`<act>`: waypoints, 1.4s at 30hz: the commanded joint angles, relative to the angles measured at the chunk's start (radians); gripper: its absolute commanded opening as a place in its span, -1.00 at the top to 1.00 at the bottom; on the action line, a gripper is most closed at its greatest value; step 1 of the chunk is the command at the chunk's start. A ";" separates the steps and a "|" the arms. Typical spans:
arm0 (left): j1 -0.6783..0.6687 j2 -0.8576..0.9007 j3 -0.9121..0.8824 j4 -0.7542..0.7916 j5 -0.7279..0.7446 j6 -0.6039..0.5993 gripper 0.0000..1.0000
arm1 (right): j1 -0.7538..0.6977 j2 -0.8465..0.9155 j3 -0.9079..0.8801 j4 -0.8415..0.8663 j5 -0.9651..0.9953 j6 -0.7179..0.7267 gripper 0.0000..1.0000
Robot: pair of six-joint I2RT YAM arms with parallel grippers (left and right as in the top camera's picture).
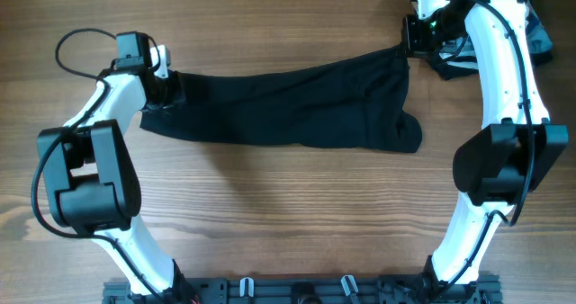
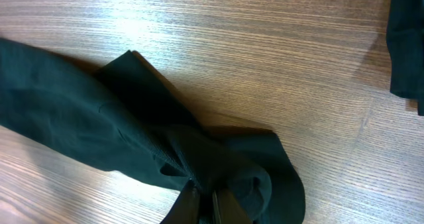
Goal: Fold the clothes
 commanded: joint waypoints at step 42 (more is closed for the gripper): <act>-0.018 0.018 -0.004 -0.053 -0.040 0.151 0.35 | 0.002 0.012 -0.002 0.004 0.018 -0.009 0.89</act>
